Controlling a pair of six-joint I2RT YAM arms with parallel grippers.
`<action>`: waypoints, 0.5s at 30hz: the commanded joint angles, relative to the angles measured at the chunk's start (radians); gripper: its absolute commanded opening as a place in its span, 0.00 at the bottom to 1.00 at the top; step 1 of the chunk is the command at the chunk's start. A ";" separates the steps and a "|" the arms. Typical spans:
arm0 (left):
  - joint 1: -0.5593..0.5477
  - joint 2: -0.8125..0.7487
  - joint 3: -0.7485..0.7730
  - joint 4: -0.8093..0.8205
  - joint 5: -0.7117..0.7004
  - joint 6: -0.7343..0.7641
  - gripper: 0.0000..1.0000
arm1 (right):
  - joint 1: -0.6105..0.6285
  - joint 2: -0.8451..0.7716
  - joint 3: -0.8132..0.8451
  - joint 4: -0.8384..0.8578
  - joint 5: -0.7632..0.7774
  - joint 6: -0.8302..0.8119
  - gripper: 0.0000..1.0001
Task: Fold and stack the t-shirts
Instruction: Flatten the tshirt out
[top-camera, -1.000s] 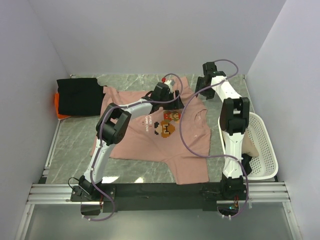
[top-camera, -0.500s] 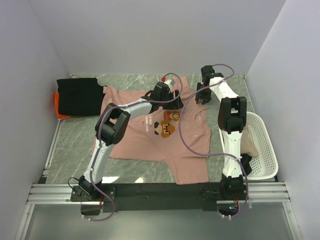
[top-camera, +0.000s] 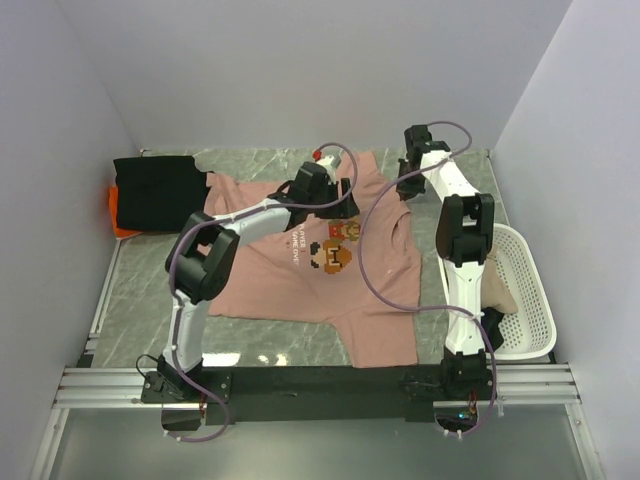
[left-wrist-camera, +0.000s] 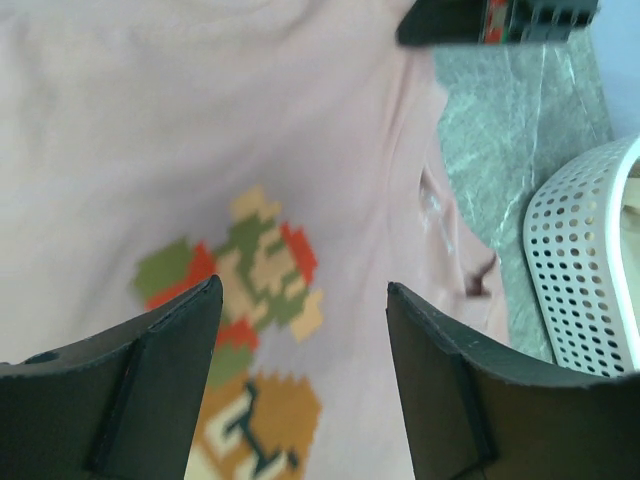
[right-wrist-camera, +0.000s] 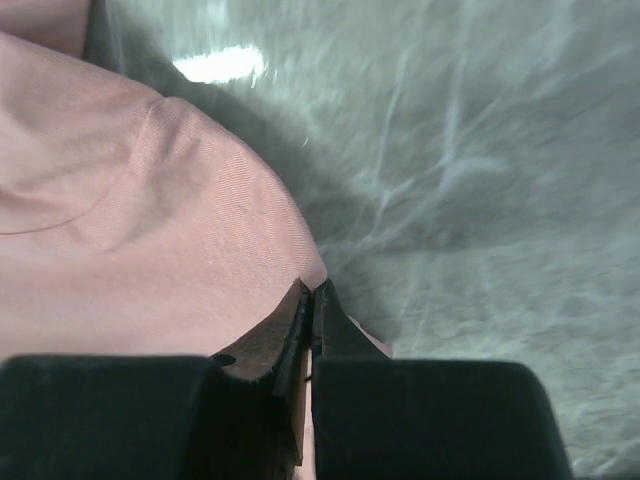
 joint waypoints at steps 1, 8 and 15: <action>0.001 -0.116 -0.073 0.016 -0.051 0.040 0.73 | -0.045 0.002 0.088 0.006 0.055 0.010 0.00; 0.019 -0.256 -0.226 0.019 -0.134 0.043 0.74 | -0.081 0.049 0.144 0.000 0.086 0.023 0.00; 0.051 -0.510 -0.462 -0.014 -0.301 0.041 0.74 | -0.091 0.041 0.154 0.034 0.109 0.047 0.00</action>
